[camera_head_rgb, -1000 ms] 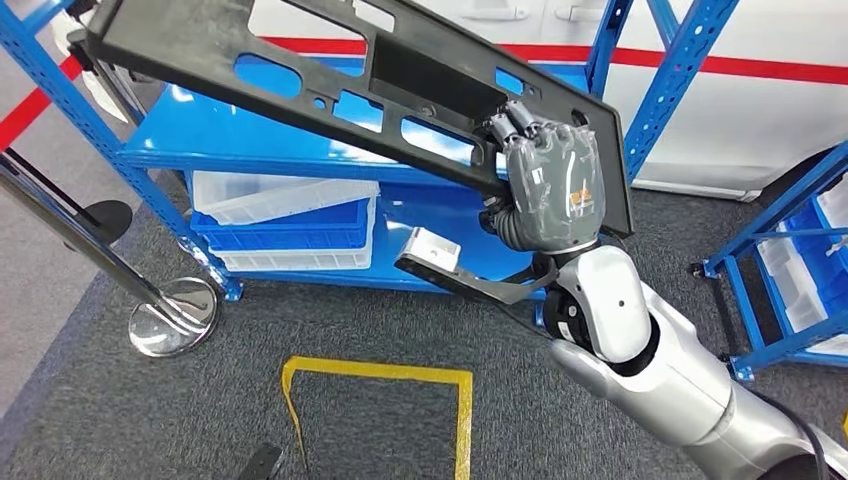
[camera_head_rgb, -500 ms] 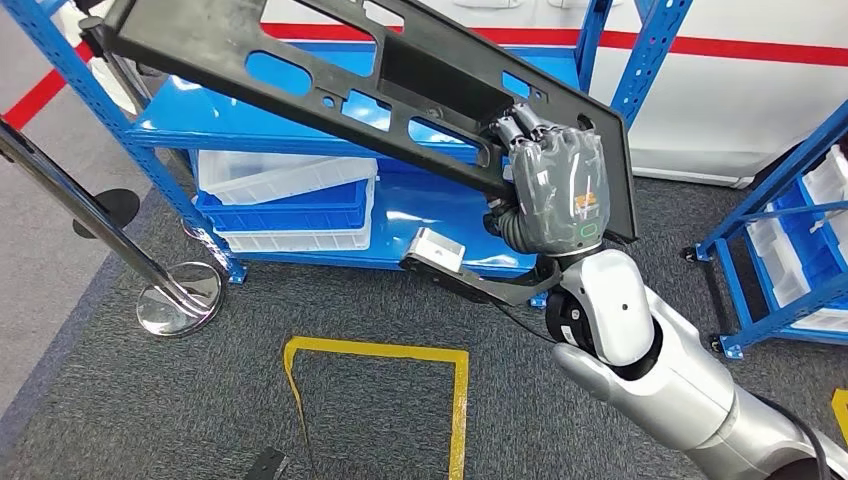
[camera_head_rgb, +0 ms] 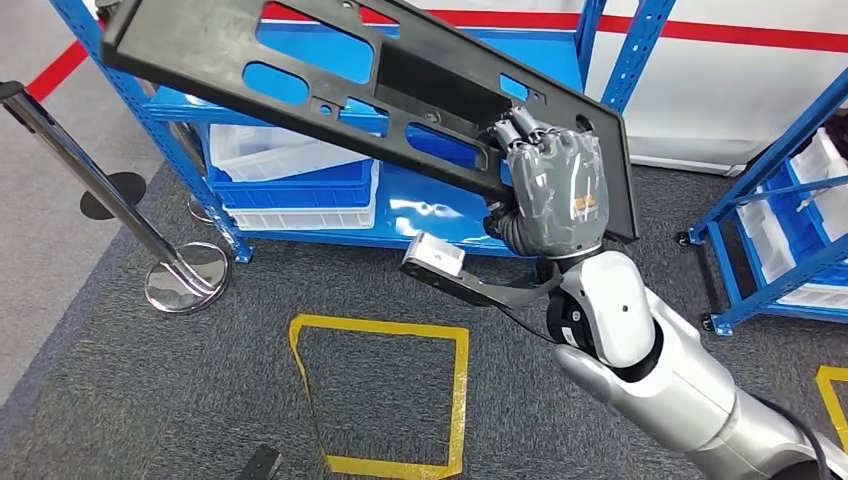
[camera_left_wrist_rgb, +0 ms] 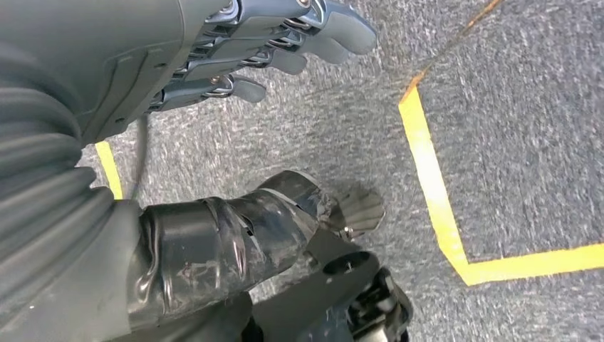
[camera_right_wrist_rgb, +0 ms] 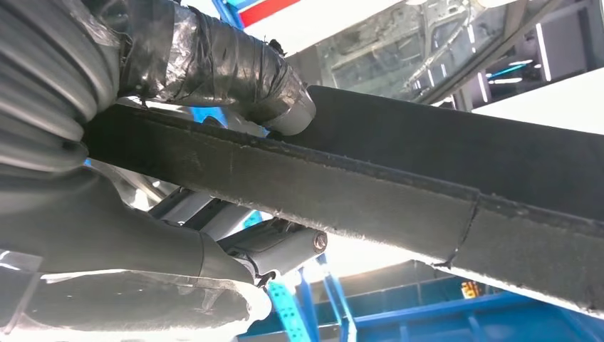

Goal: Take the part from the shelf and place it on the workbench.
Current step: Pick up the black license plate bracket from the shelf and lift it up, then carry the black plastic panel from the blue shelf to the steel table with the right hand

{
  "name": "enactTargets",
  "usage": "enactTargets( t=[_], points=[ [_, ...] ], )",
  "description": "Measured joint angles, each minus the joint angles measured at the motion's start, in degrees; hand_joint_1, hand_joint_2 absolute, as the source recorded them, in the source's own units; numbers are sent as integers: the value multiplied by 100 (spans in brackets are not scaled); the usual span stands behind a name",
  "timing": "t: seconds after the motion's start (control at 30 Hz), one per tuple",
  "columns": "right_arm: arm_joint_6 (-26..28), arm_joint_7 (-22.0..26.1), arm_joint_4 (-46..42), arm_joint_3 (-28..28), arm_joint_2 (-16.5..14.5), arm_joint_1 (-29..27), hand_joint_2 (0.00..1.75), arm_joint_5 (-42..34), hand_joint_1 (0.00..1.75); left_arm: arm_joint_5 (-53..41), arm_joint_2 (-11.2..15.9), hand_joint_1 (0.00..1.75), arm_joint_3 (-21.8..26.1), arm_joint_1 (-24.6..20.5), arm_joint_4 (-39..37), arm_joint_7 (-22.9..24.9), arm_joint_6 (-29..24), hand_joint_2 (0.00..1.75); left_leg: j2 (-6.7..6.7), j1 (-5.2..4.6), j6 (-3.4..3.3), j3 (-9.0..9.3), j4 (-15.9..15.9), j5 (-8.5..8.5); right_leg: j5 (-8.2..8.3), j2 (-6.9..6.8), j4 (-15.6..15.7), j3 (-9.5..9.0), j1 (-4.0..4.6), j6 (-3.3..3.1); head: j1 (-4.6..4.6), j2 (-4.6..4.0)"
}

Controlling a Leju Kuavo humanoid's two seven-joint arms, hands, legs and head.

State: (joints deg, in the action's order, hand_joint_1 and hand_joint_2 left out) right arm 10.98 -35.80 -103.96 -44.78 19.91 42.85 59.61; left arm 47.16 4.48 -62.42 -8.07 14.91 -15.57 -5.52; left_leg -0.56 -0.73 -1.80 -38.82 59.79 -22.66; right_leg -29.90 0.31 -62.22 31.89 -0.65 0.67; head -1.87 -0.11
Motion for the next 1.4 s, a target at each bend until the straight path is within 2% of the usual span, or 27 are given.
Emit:
enactTargets(
  t=[0.1, 0.17, 0.23, 0.27, 0.3, 0.33, 0.4, 0.43, 0.47, 0.53, 0.6, 0.63, 0.7, 0.77, 0.8, 0.83, 0.87, 0.93, 0.97, 1.03, 1.1, 1.17, 1.27, 1.3, 1.33, 1.37, 1.4],
  points=[
    [-24, -18, -9, 2, 11, 3, 175, 5, 175, -16, 1, 0, 1, 4, 0, -4, 3, 175, 25, 5, 89, -62, 51, 62, 69, -2, 65, 31, 12, -121, 10, 0],
    [-55, -29, -11, 2, 11, -2, 175, 25, 175, -22, -3, 0, 2, 3, 0, -7, 9, 175, 46, 29, 158, -194, 322, -231, 193, -13, 85, 139, -1, -197, -2, 0],
    [-77, -53, -13, 2, 12, -7, 175, 71, 175, -27, -8, 0, 2, 1, 0, -11, 16, 175, 53, 63, 224, -378, 959, -768, 303, -13, 90, 283, 7, -241, -20, 0],
    [-80, -67, -13, 2, 13, -9, 175, 92, 175, -29, -10, 0, 2, 0, 0, -13, 17, 175, 53, 77, 240, -448, 1294, -933, 352, -12, 90, 355, 15, -250, -21, 0],
    [-85, -79, -13, 2, 14, -15, 175, 107, 175, -32, -13, 0, 1, 1, 0, -13, 17, 175, 53, 84, 246, -467, 1533, -964, 400, -11, 89, 427, 23, -250, -21, 0],
    [-94, -85, -13, 2, 15, -21, 175, 114, 175, -34, -16, 0, 1, 1, 0, -13, 17, 175, 54, 85, 240, -416, 1615, -872, 450, -11, 89, 496, 30, -248, -21, 0],
    [-120, -92, -15, 2, 19, -31, 175, 122, 175, -52, -24, 0, 1, 0, 0, -26, 13, 175, 46, 77, 188, -31, 1206, -552, 547, -17, 89, 610, 42, -241, -20, 0],
    [-132, -98, -25, 3, 24, -36, 175, 124, 175, -70, -26, 0, 2, -5, 0, -44, 3, 175, 26, 62, 148, 249, 807, -514, 587, -21, 91, 646, 48, -231, -20, 0],
    [-140, -107, -37, 9, 32, -40, 175, 126, 175, -87, -26, 0, 2, -16, 0, -70, -11, 175, 10, 38, 113, 515, 404, -548, 623, -32, 97, 667, 49, -211, -16, 0],
    [-142, -129, -64, 36, 54, -52, 175, 126, 175, -108, -26, 0, 1, -40, 0, -118, -45, 175, -5, -20, 53, 774, -66, -680, 695, -60, 134, 676, 29, -146, -16, 0],
    [-140, -142, -78, 59, 79, -70, 175, 120, 175, -101, -26, 0, 1, -41, 0, -132, -71, 175, 16, -39, -9, 801, -217, -596, 748, -82, 178, 674, 4, -78, -15, 0],
    [-139, -144, -88, 65, 97, -81, 175, 117, 175, -95, -27, 0, 2, -34, 0, -127, -79, 175, 24, -34, -42, 818, -283, -531, 702, -79, 142, 695, 0, -56, -14, 0],
    [-137, -143, -118, 79, 145, -102, 175, 117, 175, -86, -31, 0, 2, -19, 0, -105, -85, 175, 31, -11, -99, 819, -369, -423, 382, -58, -275, 858, 7, -32, 1, 0],
    [-133, -145, -144, 91, 184, -123, 175, 121, 175, -83, -31, 0, 2, -13, 0, -86, -84, 175, 55, -12, -128, 750, -347, -382, -21, -44, -1015, 1125, 7, -2, 19, 0],
    [-133, -148, -150, 95, 196, -139, 175, 122, 175, -82, -31, 0, 2, -8, 0, -82, -84, 175, 77, -9, -128, 713, -320, -373, -110, -42, -1269, 1195, 3, 16, 25, 0],
    [-132, -150, -152, 96, 204, -154, 175, 122, 175, -81, -31, 0, 2, -2, 0, -79, -84, 175, 107, -2, -123, 679, -283, -370, -90, -42, -1316, 1165, -3, 32, 25, 0],
    [-132, -153, -155, 96, 211, -164, 175, 122, 175, -80, -33, 0, 2, 2, 0, -77, -84, 175, 143, 8, -112, 648, -237, -376, 26, -37, -1137, 1027, -12, 45, 27, 0],
    [-132, -159, -167, 99, 233, -171, 175, 122, 175, -80, -40, 0, 2, 3, 0, -76, -84, 175, 225, 26, -69, 564, -109, -414, 290, 91, -452, 617, -40, 53, 37, 0],
    [-130, -161, -183, 103, 245, -172, 175, 122, 175, -80, -44, 0, 2, 0, 0, -76, -84, 175, 264, 28, -41, 498, -29, -432, 351, 176, -181, 482, -52, 44, 36, 0],
    [-124, -164, -214, 122, 260, -189, 175, 123, 175, -80, -49, 0, 3, -5, 0, -80, -84, 175, 337, 46, 14, 376, 69, -432, 331, 272, -1, 428, -40, 11, 41, 0],
    [-118, -166, -235, 145, 274, -204, 175, 125, 175, -80, -52, 0, 4, 7, 0, -85, -84, 175, 402, 73, 63, 319, 86, -421, 352, 187, 37, 436, -27, -37, 52, 0],
    [-113, -174, -251, 169, 286, -206, 175, 135, 175, -84, -65, 0, 6, 24, 1, -88, -83, 175, 330, 79, 127, 216, 274, -546, 381, 85, 99, 400, -46, -92, 37, 0],
    [-158, -206, -287, 196, 304, -225, 175, 234, 175, -102, -80, 0, 4, 28, 2, -6, -73, 175, 148, 125, 230, -236, 1211, -966, 396, -79, 139, 374, -45, -128, 7, 0],
    [-200, -225, -295, 198, 313, -247, 175, 278, 175, -111, -81, 0, 4, 41, 2, 57, -63, 175, 130, 146, 253, -360, 1457, -1022, 395, -130, 139, 374, -43, -129, 7, 0],
    [-253, -248, -300, 198, 325, -277, 175, 316, 175, -119, -81, 0, 4, 61, 2, 127, -46, 175, 118, 163, 269, -395, 1512, -977, 393, -177, 139, 373, -43, -130, 5, 0],
    [-305, -275, -309, 198, 338, -314, 175, 353, 175, -124, -80, 0, 4, 81, 2, 199, -25, 175, 99, 179, 280, -324, 1350, -837, 391, -222, 139, 371, -45, -128, 5, 0],
    [-347, -302, -325, 199, 355, -352, 175, 385, 175, -131, -78, 0, 4, 95, 2, 263, -4, 175, 52, 192, 286, -157, 1004, -635, 388, -266, 139, 367, -47, -124, 4, 0]
  ],
)
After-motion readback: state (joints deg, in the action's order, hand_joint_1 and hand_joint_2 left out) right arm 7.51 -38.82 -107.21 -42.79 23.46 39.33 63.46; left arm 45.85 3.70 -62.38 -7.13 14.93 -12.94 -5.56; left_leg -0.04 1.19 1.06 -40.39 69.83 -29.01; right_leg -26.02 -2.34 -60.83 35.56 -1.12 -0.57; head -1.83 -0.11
